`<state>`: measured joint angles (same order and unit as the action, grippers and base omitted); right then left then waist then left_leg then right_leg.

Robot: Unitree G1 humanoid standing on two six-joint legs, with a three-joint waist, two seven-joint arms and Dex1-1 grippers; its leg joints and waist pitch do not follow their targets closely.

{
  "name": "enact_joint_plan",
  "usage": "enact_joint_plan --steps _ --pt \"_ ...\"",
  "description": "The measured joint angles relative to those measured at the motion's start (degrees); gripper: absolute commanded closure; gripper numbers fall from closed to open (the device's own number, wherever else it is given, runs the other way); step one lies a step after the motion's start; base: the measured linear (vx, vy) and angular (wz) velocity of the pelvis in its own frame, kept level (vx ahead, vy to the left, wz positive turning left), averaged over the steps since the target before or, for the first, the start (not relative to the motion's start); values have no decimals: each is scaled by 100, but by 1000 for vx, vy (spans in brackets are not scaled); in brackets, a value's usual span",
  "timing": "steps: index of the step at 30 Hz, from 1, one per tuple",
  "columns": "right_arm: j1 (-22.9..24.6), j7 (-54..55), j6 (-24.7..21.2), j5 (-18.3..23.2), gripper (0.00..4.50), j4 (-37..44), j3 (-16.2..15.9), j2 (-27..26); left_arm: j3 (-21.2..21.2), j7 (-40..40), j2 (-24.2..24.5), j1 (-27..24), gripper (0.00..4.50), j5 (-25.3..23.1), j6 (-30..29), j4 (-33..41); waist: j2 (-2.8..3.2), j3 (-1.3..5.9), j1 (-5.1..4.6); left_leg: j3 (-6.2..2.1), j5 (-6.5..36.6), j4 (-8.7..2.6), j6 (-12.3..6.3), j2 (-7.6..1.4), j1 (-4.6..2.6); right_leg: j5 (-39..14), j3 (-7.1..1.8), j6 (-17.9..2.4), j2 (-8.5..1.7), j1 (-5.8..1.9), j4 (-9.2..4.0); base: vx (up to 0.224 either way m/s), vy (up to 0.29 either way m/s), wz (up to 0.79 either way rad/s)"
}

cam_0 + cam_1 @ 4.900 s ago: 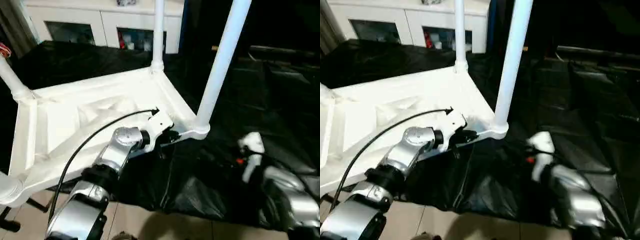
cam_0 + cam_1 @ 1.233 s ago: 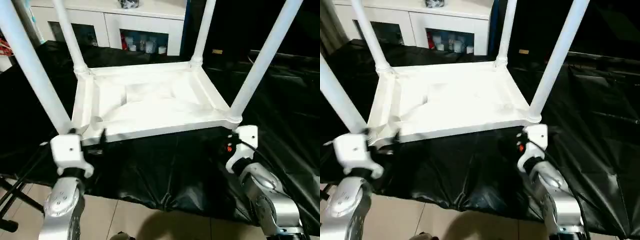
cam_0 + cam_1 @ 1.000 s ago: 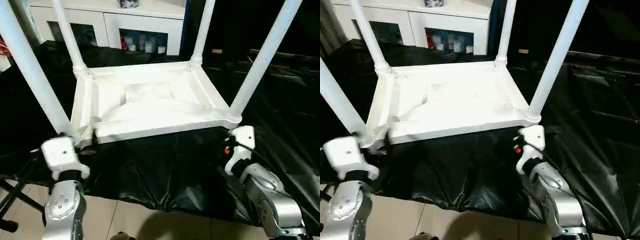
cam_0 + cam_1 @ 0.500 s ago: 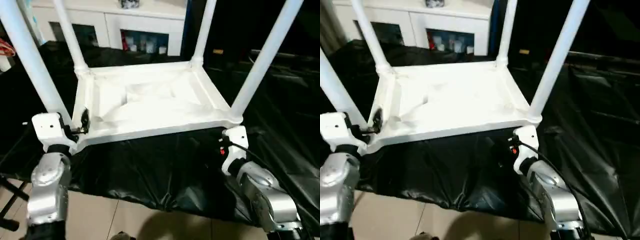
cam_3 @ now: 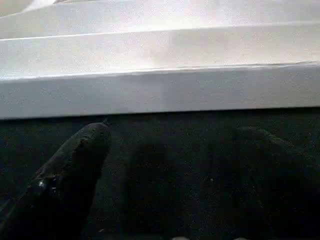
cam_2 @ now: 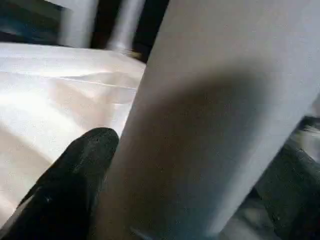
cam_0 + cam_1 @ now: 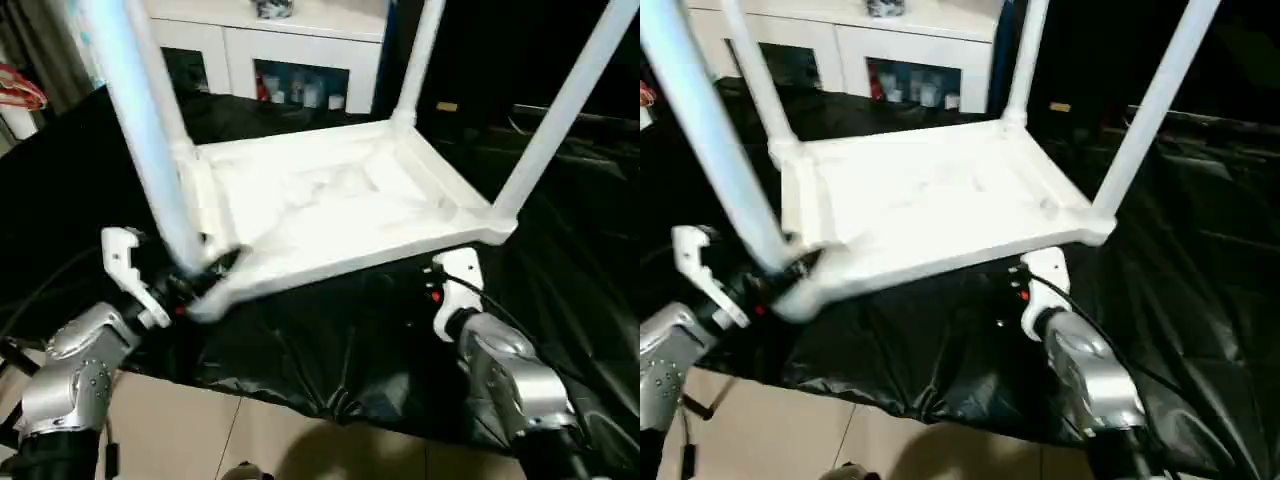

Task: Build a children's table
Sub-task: Rotate table base

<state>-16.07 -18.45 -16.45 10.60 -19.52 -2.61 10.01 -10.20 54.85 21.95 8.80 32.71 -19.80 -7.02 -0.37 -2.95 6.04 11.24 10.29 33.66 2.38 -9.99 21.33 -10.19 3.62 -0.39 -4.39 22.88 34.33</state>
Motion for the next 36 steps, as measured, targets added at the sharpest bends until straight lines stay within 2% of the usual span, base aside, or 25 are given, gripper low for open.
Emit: enact_joint_plan --steps 4,7,11,16,18,21,24,29,31,36 --pt "-284 -64 246 -43 5 -578 -2 -140 394 176 -58 -194 0 219 -396 555 -2 0 -27 3 -1 4 1 -1 -5 0 -1 -1 0 -3 7 0 0 0" --pt "-521 -143 451 -112 5 -1088 -11 -203 647 174 -85 -340 0 406 -787 1079 -20 -5 -112 6 -2 14 2 -3 -11 2 -3 -5 0 -3 15 0 0 0" --pt "-856 -233 610 -238 5 -1634 -32 -266 1082 185 -282 -372 0 592 -1094 1557 -96 -10 -284 7 -4 13 5 -6 -32 -2 -3 3 2 3 31 0 0 0" --pt "-1051 -419 833 -363 5 -1975 -183 -396 1346 165 -562 -280 0 655 -1238 1619 -160 -14 -372 5 -7 13 12 -12 -38 -5 -3 6 10 18 52 0 0 0" --pt "-1102 -452 883 -401 5 -2071 -230 -446 1452 145 -623 -159 0 594 -1236 1580 -187 -15 -371 4 -9 14 14 -12 -39 -6 -2 6 10 21 57 0 0 0" --pt "-1116 -612 1069 -415 5 -2231 -222 -449 1629 51 -852 138 0 350 -1080 1258 -189 -16 -328 5 -9 29 14 -10 -39 -6 -5 6 7 16 55 0 0 0" --pt "-1117 -783 1091 -422 5 -2249 -225 -458 1749 -140 -1160 496 0 71 -826 810 -189 -16 -336 6 -9 38 14 -8 -39 -2 -9 2 6 14 54 0 0 0" --pt "-1082 -943 1263 -415 5 -2320 -173 -424 1954 -305 -1547 1013 0 -466 -253 58 -170 -17 -326 0 -9 39 14 -10 -43 3 -3 -6 6 14 57 0 0 0" --pt "-1077 -943 1310 -416 5 -2343 -132 -422 1996 -347 -1652 1107 0 -560 -93 -121 -164 -16 -338 -1 -8 37 14 -11 -43 5 -1 -9 6 15 57 0 0 0" --pt "-961 -810 1448 -395 5 -2298 59 -393 2061 -608 -2079 1305 0 -863 458 -629 -117 -24 -292 -1 -8 37 13 -10 -36 25 2 -42 5 14 50 0 0 0"
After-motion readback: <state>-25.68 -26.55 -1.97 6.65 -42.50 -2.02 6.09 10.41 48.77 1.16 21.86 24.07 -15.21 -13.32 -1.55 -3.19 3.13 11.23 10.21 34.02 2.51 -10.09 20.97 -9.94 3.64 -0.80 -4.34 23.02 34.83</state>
